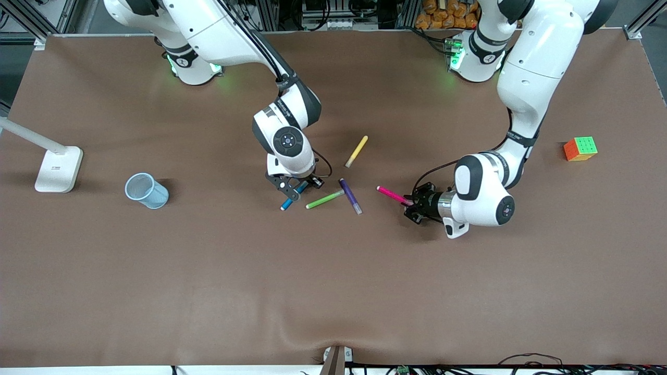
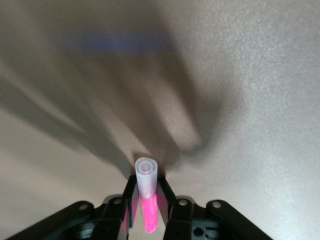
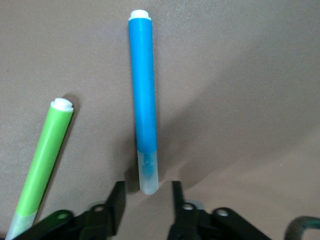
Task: Place pink and blue markers in matching cups
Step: 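Grasp the pink marker with the left gripper while the right gripper grasps the blue marker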
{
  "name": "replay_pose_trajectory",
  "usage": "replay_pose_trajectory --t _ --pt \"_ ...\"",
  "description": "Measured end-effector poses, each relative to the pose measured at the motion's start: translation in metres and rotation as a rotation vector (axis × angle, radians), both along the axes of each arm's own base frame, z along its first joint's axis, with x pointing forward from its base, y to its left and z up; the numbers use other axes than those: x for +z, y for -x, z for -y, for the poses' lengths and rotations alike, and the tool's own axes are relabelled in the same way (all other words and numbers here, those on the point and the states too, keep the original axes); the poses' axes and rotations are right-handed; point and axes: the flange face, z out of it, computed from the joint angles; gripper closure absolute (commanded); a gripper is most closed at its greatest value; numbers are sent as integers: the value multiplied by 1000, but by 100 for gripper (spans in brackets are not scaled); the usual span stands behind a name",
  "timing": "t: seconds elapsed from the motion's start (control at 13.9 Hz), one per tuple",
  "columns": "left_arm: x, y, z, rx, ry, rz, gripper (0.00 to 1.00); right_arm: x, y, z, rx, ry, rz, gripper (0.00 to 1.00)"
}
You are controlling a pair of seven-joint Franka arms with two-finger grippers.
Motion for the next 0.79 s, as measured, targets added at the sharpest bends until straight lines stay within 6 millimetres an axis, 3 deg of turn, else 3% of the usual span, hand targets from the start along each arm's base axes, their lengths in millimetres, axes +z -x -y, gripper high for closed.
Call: replay_pose_trajectory --t 0.36,0.58,0.65,0.79 --pt "0 0 0 0 0 0 100 -4 3 -1 4 6 -6 71" --pt "1 -3 -3 8 0 6 100 -5 4 -1 6 7 -7 88" --pt "3 -7 -7 18 -1 18 100 -6 5 -1 7 8 -7 97" --pt "13 -17 -17 38 4 40 100 -5 5 -2 9 8 -6 100"
